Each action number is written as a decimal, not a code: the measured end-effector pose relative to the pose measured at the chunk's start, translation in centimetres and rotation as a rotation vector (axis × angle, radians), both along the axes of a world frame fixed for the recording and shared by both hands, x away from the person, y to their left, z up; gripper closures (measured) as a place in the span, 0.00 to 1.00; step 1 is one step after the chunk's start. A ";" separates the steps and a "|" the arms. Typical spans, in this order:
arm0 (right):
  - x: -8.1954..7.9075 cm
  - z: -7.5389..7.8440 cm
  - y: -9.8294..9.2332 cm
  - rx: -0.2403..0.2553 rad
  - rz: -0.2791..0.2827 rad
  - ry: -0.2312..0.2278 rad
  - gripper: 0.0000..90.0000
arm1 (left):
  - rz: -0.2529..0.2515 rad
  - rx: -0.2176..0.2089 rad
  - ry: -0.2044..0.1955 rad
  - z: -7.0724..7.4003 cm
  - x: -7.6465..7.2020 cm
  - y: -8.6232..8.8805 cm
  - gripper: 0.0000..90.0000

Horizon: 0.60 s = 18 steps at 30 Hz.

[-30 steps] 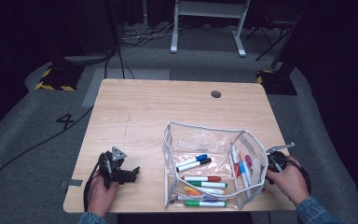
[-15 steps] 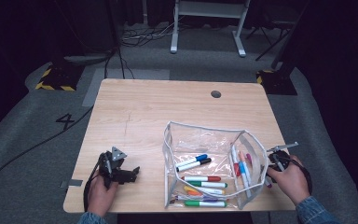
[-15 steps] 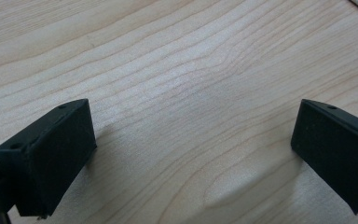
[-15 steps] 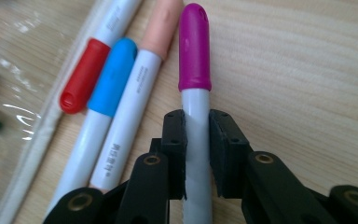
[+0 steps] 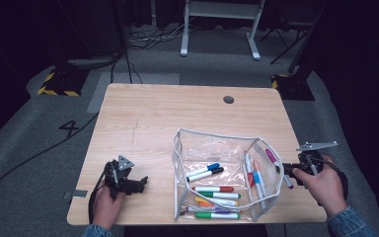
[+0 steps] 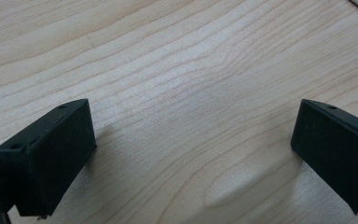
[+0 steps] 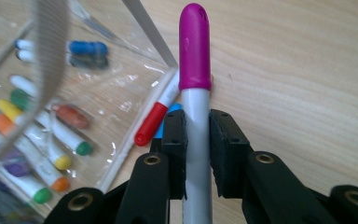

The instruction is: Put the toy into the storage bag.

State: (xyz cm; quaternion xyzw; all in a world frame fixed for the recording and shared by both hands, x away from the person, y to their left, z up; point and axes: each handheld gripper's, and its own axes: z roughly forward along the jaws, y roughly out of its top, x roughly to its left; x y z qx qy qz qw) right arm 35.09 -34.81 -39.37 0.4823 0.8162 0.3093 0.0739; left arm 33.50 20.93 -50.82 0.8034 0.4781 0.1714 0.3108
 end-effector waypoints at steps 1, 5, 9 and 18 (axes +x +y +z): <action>-0.1 0.6 0.0 0.007 0.004 -0.012 0.86 | 0.000 0.000 0.000 0.0 0.0 0.0 0.00; -0.4 2.3 0.1 0.022 0.018 -0.048 0.86 | -0.001 -0.002 0.001 0.0 0.0 0.0 0.00; -0.6 3.8 0.3 0.029 0.033 -0.074 0.86 | 0.000 -0.002 0.001 0.0 0.0 0.0 0.00; -1.5 7.4 1.4 0.020 0.087 -0.138 0.86 | 0.000 -0.001 0.000 0.0 0.0 0.0 0.00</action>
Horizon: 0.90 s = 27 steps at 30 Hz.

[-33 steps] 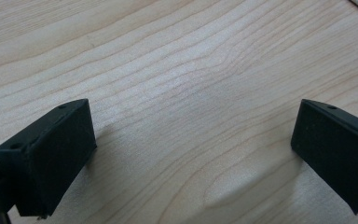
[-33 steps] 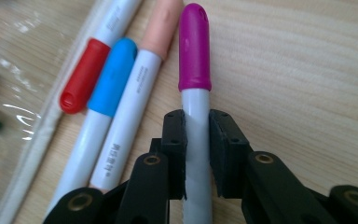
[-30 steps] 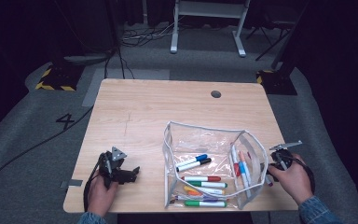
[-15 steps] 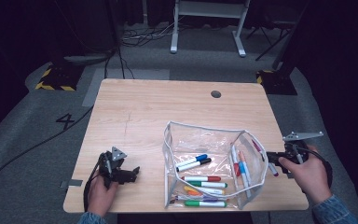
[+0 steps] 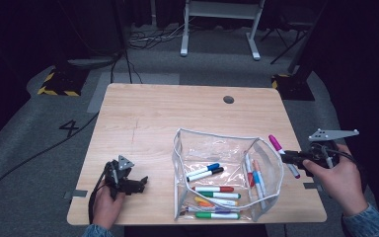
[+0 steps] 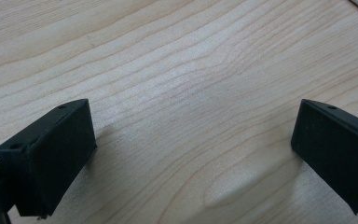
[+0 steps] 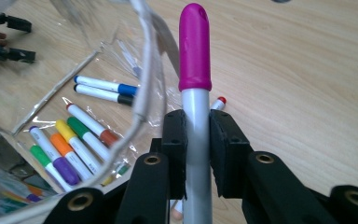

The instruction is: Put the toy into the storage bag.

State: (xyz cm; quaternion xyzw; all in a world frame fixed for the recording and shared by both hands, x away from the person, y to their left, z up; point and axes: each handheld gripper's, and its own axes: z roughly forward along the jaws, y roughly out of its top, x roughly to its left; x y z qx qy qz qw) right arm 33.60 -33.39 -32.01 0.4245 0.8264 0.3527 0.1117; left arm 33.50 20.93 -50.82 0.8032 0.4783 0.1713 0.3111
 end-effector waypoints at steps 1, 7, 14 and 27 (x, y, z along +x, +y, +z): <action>-0.1 0.4 0.2 0.001 0.009 -0.008 0.86 | -0.001 -0.001 0.001 0.0 0.0 0.0 0.00; -0.6 2.4 1.5 0.001 0.069 -0.045 0.86 | -0.001 0.001 0.000 0.0 0.0 0.0 0.00; -1.4 4.1 3.4 -0.006 0.143 -0.070 0.86 | -0.001 0.000 0.000 0.0 0.0 0.0 0.00; -2.5 5.5 8.7 -0.028 0.334 -0.066 0.86 | 0.002 -0.006 0.000 0.0 0.0 0.0 0.00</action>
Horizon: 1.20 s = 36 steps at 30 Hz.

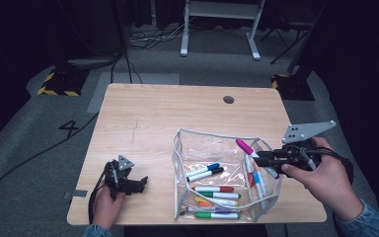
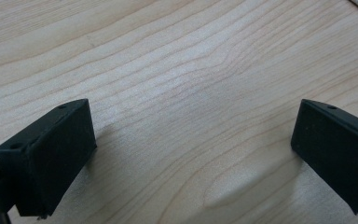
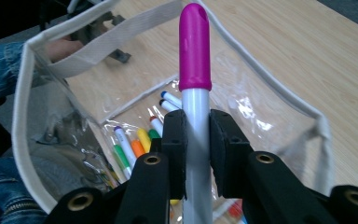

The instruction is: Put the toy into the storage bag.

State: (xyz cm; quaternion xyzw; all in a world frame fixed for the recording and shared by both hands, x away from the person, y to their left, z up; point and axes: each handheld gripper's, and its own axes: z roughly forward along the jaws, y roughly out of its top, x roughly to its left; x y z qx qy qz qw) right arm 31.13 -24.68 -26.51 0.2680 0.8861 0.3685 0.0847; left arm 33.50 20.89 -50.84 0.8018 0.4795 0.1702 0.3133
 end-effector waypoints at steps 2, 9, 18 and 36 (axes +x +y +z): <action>-0.1 0.0 0.7 -0.003 0.031 0.006 0.86 | -0.001 0.002 0.003 0.0 0.0 0.0 0.00; -0.1 -0.6 3.1 -0.040 0.112 0.037 0.86 | -0.003 0.006 0.001 0.0 0.0 0.0 0.00; 0.5 -2.2 6.1 -0.105 0.184 0.083 0.86 | -0.007 0.003 0.005 0.0 0.0 0.1 0.00; 1.6 -6.6 10.3 -0.226 0.287 0.196 0.86 | -0.004 0.004 0.001 0.0 0.0 0.0 0.00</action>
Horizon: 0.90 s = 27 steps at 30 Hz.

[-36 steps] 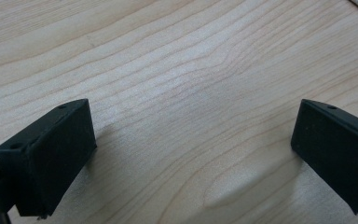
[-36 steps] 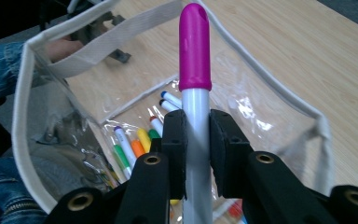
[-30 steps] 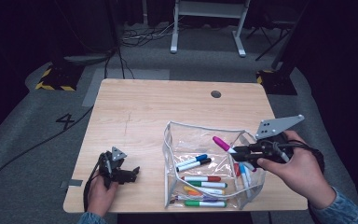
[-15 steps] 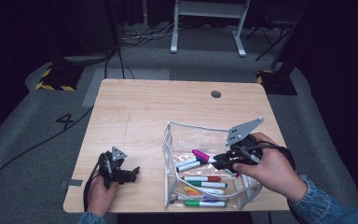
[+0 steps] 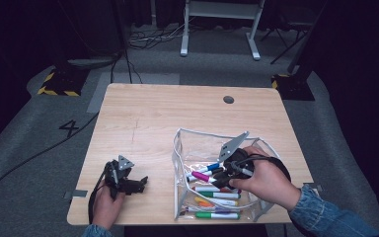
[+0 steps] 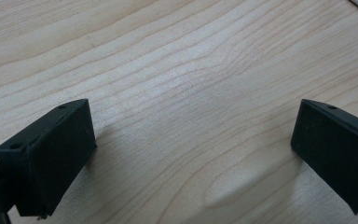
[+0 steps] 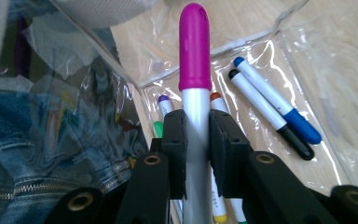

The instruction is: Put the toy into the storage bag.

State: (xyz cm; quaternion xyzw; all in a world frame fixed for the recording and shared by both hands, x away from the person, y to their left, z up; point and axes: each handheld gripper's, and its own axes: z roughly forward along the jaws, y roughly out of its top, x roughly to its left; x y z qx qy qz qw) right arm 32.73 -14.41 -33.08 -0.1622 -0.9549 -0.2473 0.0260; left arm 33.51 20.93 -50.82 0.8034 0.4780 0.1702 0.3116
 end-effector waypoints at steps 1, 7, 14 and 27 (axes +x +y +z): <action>0.0 -0.2 0.1 -0.006 0.006 0.006 0.86 | 0.001 0.001 0.000 0.0 0.0 0.0 0.00; -0.2 -1.6 0.8 -0.047 0.039 0.031 0.86 | 0.001 0.001 -0.001 0.0 0.0 0.0 0.00; -0.2 -3.1 1.5 -0.114 0.074 0.056 0.86 | 0.003 -0.001 0.000 0.0 0.0 0.0 0.00; -0.2 -5.0 2.2 -0.220 0.150 0.080 0.85 | 0.000 0.000 0.000 0.0 0.0 0.0 0.00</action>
